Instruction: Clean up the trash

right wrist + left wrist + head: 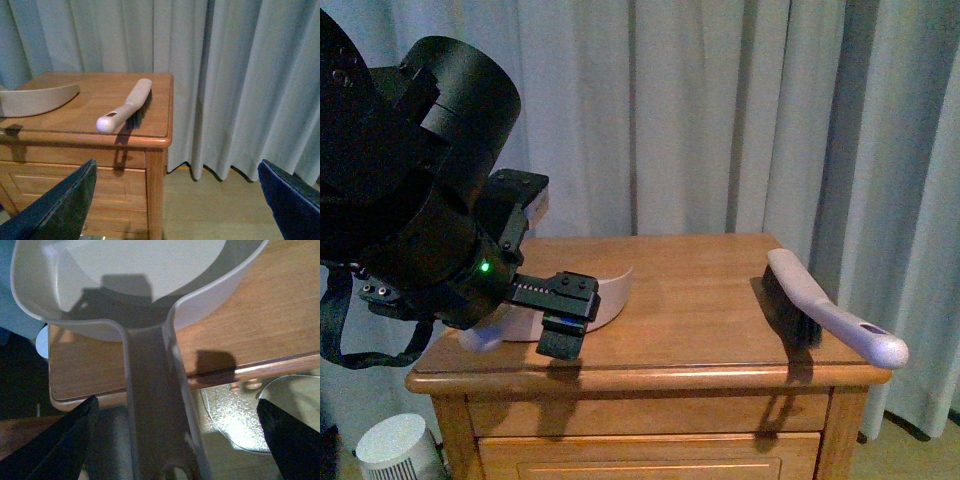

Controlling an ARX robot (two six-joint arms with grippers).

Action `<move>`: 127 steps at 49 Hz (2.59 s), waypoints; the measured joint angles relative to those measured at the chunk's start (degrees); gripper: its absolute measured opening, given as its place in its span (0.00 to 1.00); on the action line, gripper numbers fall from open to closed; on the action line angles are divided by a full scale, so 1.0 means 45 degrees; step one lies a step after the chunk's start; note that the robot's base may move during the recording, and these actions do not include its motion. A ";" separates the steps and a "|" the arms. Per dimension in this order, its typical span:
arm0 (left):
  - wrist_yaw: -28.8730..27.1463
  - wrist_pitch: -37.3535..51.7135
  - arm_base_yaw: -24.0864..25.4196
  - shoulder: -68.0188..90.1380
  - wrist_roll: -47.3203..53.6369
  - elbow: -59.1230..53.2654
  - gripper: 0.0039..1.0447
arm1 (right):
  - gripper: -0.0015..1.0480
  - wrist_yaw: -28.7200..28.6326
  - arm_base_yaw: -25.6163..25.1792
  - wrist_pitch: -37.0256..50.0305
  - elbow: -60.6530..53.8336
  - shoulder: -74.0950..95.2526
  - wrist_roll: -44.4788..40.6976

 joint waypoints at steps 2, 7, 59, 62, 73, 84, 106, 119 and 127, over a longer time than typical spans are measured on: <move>-0.0005 0.0029 0.0029 0.0029 0.0039 -0.0029 0.93 | 0.93 0.0000 0.0000 0.0000 0.0000 0.0000 0.0000; -0.0019 0.0112 0.0121 0.0053 0.0136 -0.0044 0.93 | 0.93 0.0000 0.0000 0.0000 0.0000 0.0000 -0.0005; 0.0452 0.0505 0.0515 -0.0155 0.0559 -0.0068 0.28 | 0.93 -0.0005 0.0000 0.0000 0.0000 0.0000 -0.0005; 0.0597 0.0738 0.0568 -0.0325 0.0486 -0.0073 0.28 | 0.93 0.0000 0.0000 0.0000 0.0000 0.0000 0.0000; 0.1428 0.2317 0.0680 -0.2297 0.0330 -0.0631 0.28 | 0.93 -0.0005 0.0000 0.0000 0.0000 0.0000 0.0000; 0.2346 0.4386 0.0899 -0.5717 0.0622 -0.2346 0.27 | 0.93 0.0000 0.0000 0.0000 0.0000 0.0000 0.0000; 0.3633 0.6382 0.2574 -1.0875 0.1370 -0.5056 0.27 | 0.93 0.0000 0.0000 0.0000 0.0000 0.0000 0.0000; 0.4556 0.6003 0.2710 -1.3799 0.1792 -0.6654 0.27 | 0.93 0.0000 0.0000 0.0000 0.0000 0.0000 -0.0005; 0.5129 0.5445 0.3186 -1.4960 0.1817 -0.6999 0.27 | 0.93 0.0000 0.0000 0.0000 0.0000 0.0000 0.0000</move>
